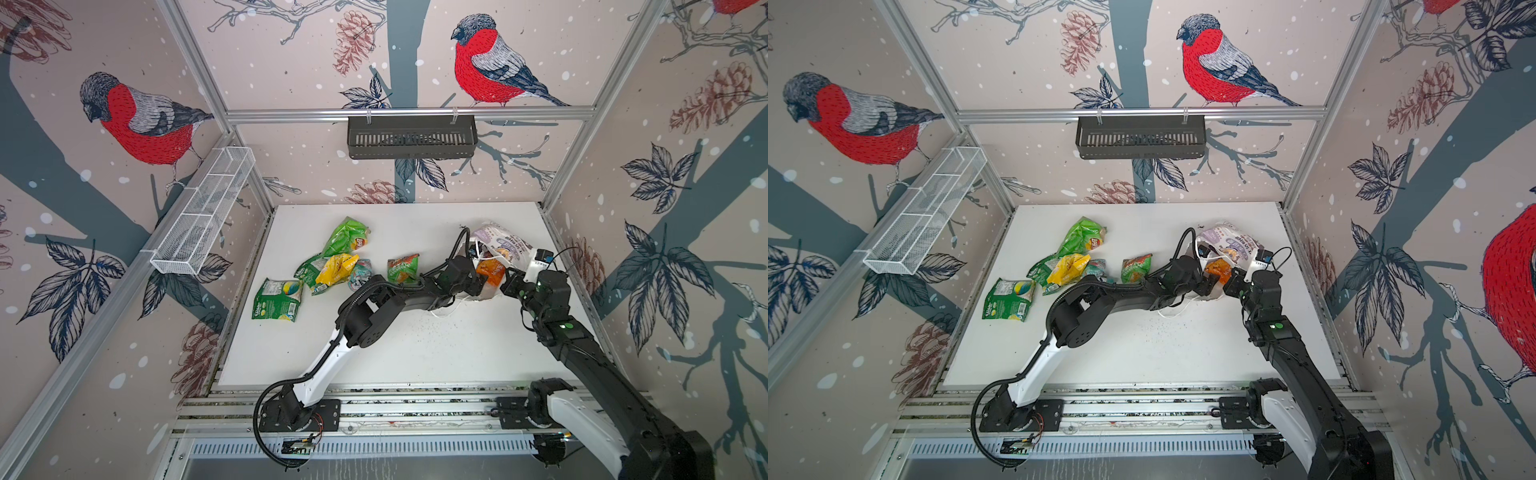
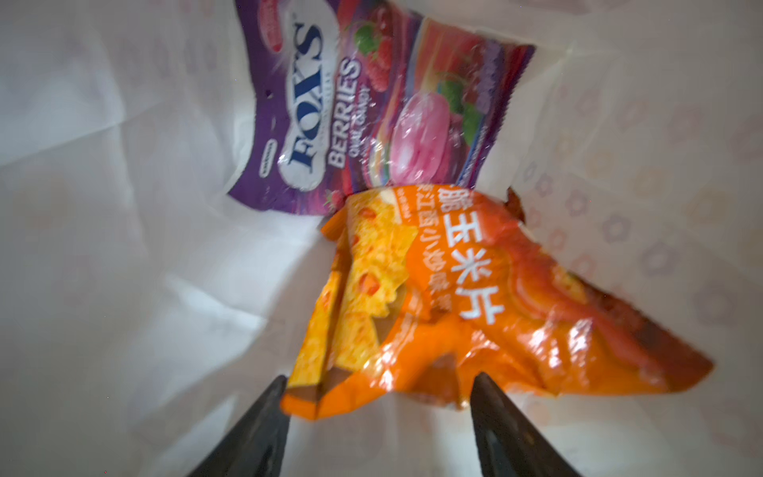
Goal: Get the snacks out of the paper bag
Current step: 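Close the left gripper on the orange chip packet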
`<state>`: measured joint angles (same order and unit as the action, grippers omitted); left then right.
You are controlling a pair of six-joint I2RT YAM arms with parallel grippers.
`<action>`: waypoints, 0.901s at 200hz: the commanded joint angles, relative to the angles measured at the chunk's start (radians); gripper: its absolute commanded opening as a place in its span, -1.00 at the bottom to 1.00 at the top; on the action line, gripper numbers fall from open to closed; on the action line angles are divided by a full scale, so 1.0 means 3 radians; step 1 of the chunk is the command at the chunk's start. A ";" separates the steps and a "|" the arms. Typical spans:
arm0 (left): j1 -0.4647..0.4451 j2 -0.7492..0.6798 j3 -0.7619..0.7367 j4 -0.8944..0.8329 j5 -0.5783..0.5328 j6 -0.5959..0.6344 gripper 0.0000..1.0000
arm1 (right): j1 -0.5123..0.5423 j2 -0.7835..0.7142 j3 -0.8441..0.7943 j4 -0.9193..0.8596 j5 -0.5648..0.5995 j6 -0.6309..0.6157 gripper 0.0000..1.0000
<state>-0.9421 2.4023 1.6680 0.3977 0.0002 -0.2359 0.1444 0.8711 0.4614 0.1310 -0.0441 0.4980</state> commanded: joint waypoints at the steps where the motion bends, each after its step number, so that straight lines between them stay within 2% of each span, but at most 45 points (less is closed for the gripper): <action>1: 0.0001 0.0069 0.0126 -0.0101 0.0073 0.0033 0.45 | -0.0001 0.0001 0.0007 0.0124 -0.0007 -0.0018 -1.00; 20: -0.0013 0.0100 0.0198 -0.0131 0.0062 0.0054 0.57 | -0.0001 0.0011 -0.0003 0.0126 -0.0012 -0.0034 -1.00; 47: -0.0029 0.0155 0.0311 -0.0201 0.0044 0.0066 0.58 | -0.0001 0.0021 -0.0008 0.0141 -0.0032 -0.0039 -1.00; 87: -0.0045 0.0426 0.0819 -0.0736 -0.0297 -0.0166 0.39 | -0.0005 0.0001 -0.0019 0.0170 -0.0052 -0.0045 -1.00; 119: -0.0045 0.0571 0.1061 -0.0926 -0.0274 -0.0272 0.34 | -0.0008 -0.0015 -0.0024 0.0176 -0.0068 -0.0058 -1.00; 127: -0.0045 0.0577 0.1062 -0.0921 -0.0277 -0.0277 0.25 | -0.0006 -0.0024 -0.0029 0.0177 -0.0068 -0.0064 -1.00; 151: -0.0045 0.0573 0.1052 -0.0925 -0.0334 -0.0309 -0.37 | -0.0011 -0.0055 -0.0055 0.0196 -0.0043 -0.0055 -1.00; 167: -0.0045 0.0558 0.1029 -0.0926 -0.0363 -0.0313 -0.47 | -0.0020 -0.0071 -0.0060 0.0197 -0.0032 -0.0054 -1.00; 180: -0.0040 0.0534 0.0999 -0.0920 -0.0406 -0.0310 -0.78 | -0.0028 -0.0076 -0.0060 0.0183 -0.0022 -0.0054 -1.00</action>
<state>-0.9573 2.5664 1.9781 0.1703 -0.0818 -0.3092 0.1406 0.8558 0.4435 0.1501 -0.0444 0.4911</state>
